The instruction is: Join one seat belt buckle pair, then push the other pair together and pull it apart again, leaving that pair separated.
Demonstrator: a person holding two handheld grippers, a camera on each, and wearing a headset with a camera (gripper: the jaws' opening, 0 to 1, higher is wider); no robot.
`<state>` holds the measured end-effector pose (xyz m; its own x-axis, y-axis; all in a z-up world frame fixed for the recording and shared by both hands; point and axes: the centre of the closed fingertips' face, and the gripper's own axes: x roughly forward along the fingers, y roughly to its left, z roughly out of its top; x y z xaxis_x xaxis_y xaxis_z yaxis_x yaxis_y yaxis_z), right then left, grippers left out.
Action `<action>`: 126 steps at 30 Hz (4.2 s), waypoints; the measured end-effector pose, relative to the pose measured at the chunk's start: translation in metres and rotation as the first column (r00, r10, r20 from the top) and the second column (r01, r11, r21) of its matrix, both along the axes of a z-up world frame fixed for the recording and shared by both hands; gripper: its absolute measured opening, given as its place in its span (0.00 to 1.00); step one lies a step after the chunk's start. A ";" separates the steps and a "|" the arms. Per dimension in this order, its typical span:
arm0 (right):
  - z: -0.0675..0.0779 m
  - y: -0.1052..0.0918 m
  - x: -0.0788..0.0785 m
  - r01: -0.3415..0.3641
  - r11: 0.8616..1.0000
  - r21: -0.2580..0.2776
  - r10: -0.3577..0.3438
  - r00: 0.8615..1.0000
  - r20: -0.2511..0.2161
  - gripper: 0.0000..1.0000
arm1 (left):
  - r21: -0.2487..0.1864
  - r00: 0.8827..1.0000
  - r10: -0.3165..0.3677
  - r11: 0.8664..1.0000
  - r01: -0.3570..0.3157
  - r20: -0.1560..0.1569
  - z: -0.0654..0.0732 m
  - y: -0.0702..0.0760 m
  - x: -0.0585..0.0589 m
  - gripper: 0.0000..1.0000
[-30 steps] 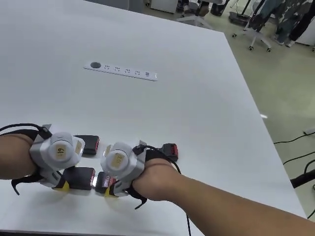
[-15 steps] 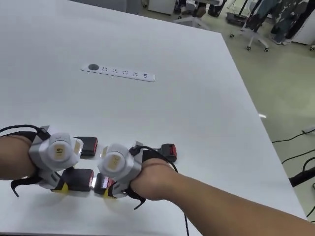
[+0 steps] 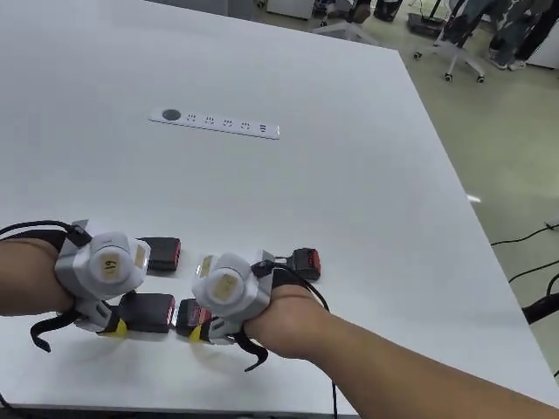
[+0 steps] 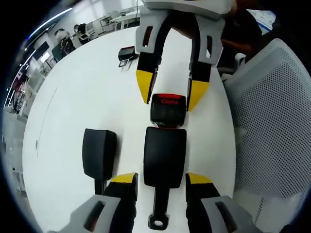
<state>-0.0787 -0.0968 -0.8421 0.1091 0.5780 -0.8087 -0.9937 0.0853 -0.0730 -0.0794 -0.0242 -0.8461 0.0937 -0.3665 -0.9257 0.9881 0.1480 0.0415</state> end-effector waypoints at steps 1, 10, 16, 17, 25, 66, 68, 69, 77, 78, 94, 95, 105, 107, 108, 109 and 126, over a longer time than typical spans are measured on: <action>0.004 0.000 0.002 0.004 1.000 0.012 -0.004 1.000 0.001 0.33 | -0.021 1.000 0.012 1.000 -0.012 0.004 0.004 -0.002 0.002 0.42; 0.023 -0.028 0.025 0.032 0.998 0.053 -0.035 0.998 0.055 0.35 | -0.072 0.998 -0.011 0.997 0.016 0.065 0.025 -0.010 0.023 0.46; 0.020 -0.072 0.052 0.058 0.998 0.011 -0.058 0.995 0.079 0.36 | -0.065 0.997 -0.038 0.997 0.043 0.074 0.026 -0.010 0.039 0.51; 0.021 -0.081 0.058 0.063 0.998 0.004 -0.063 0.994 0.087 0.36 | -0.066 0.996 -0.036 0.997 0.041 0.076 0.026 -0.010 0.044 0.51; 0.011 -0.133 0.099 0.132 0.991 -0.037 -0.128 0.987 0.097 0.38 | -0.043 0.995 0.039 0.998 -0.036 0.091 0.024 -0.007 0.075 0.50; -0.026 -0.169 0.112 0.050 0.980 -0.195 -0.048 0.999 0.015 0.34 | 0.025 0.997 -0.069 0.997 0.070 -0.034 -0.019 -0.007 0.094 0.33; -0.026 -0.163 0.110 0.059 0.981 -0.184 -0.056 0.998 0.022 0.34 | 0.029 0.997 -0.071 0.997 0.072 -0.034 -0.019 -0.006 0.094 0.33; -0.026 -0.161 0.110 0.059 0.982 -0.181 -0.056 0.998 0.023 0.34 | 0.030 0.997 -0.071 0.997 0.072 -0.033 -0.019 -0.006 0.094 0.33; -0.027 -0.135 0.109 0.055 0.984 -0.169 -0.053 0.998 0.022 0.34 | 0.028 0.997 -0.067 0.997 0.068 -0.033 -0.020 -0.005 0.095 0.33; -0.027 -0.130 0.109 0.056 0.984 -0.166 -0.054 0.998 0.021 0.34 | 0.027 0.997 -0.067 0.997 0.068 -0.033 -0.020 -0.005 0.095 0.33; -0.026 -0.054 0.104 0.046 0.995 -0.091 -0.044 0.999 0.022 0.33 | 0.026 0.997 -0.065 0.997 0.066 -0.036 -0.020 -0.005 0.094 0.33; -0.026 -0.052 0.104 0.044 0.995 -0.093 -0.041 0.999 0.026 0.33 | 0.027 0.997 -0.065 0.997 0.066 -0.035 -0.020 -0.004 0.094 0.33; -0.026 -0.027 0.104 -0.018 0.994 -0.108 0.021 0.999 0.031 0.33 | 0.040 0.997 -0.062 0.997 0.063 -0.038 -0.022 -0.002 0.096 0.32; -0.026 -0.023 0.102 -0.032 0.993 -0.115 0.036 0.999 0.035 0.33 | 0.043 0.997 -0.060 0.997 0.062 -0.039 -0.023 -0.002 0.096 0.32; -0.026 -0.021 0.101 -0.036 0.993 -0.114 0.041 0.998 0.040 0.33 | 0.044 0.997 -0.060 0.997 0.062 -0.039 -0.023 -0.002 0.096 0.32; -0.025 -0.019 0.101 -0.037 0.993 -0.116 0.042 0.998 0.043 0.33 | 0.044 0.997 -0.060 0.997 0.062 -0.039 -0.023 -0.002 0.097 0.32; -0.026 -0.006 0.102 -0.040 0.997 -0.065 0.043 0.998 0.051 0.33 | 0.048 0.998 -0.057 0.997 0.059 -0.037 -0.025 -0.002 0.098 0.32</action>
<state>0.0234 -0.1025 -0.8676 0.1296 0.5305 -0.8377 -0.9909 0.0377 -0.1294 0.0184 -0.0267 -0.8708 0.0401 -0.3242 -0.9451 0.9960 0.0889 0.0117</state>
